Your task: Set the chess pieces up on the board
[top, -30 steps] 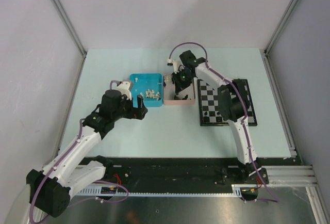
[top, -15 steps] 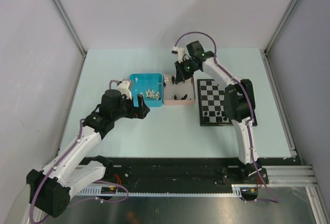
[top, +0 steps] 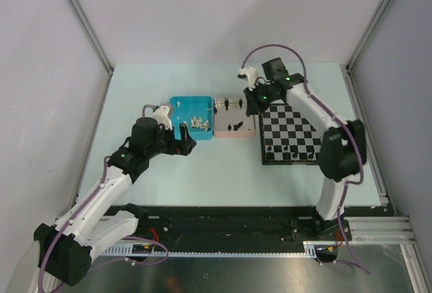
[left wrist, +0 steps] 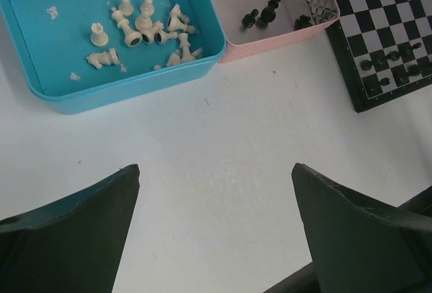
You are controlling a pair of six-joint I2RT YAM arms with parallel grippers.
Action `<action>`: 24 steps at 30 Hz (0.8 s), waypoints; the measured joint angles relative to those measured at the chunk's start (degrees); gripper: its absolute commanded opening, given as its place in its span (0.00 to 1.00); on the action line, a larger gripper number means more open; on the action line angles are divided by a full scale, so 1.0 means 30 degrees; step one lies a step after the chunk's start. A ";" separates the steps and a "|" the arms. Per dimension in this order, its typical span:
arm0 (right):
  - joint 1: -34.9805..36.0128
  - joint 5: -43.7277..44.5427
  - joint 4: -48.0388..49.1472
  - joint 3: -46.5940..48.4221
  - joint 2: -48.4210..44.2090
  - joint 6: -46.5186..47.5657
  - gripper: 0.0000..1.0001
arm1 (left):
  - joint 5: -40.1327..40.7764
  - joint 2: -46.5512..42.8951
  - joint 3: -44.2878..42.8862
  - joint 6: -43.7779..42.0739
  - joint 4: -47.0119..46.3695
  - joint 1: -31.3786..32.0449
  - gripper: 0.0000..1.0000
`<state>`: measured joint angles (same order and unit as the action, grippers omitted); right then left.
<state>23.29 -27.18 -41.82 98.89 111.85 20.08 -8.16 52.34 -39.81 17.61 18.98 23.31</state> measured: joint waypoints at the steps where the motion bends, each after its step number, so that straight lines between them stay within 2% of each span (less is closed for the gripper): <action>1: -0.0189 0.0058 0.0000 -0.0925 -0.1049 0.0379 0.06 | 0.0000 -0.0051 0.0000 -0.0087 -0.0007 0.0000 1.00; 7: -0.3228 0.0211 -0.0707 -0.5136 -0.5748 0.1719 0.06 | 0.0226 0.0117 -0.0124 -0.1326 0.0058 0.0000 1.00; 13: -0.6841 0.1749 -0.0896 -0.8102 -0.7133 0.2040 0.07 | 0.0962 0.0634 -0.0379 -0.2557 0.0095 0.0000 1.00; 18: -0.7912 0.3147 -0.0656 -1.0251 -0.7308 0.1996 0.09 | 0.1508 0.0328 -0.0379 -0.3045 0.0306 -0.0015 1.00; 24: -0.8094 0.3956 0.0051 -1.1169 -0.7300 0.1712 0.10 | 0.1683 -0.0612 -0.0379 -0.3089 0.0357 -0.0015 1.00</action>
<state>-0.99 -15.31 -41.67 65.39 89.95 25.21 -3.11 50.50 -40.95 8.34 20.05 23.27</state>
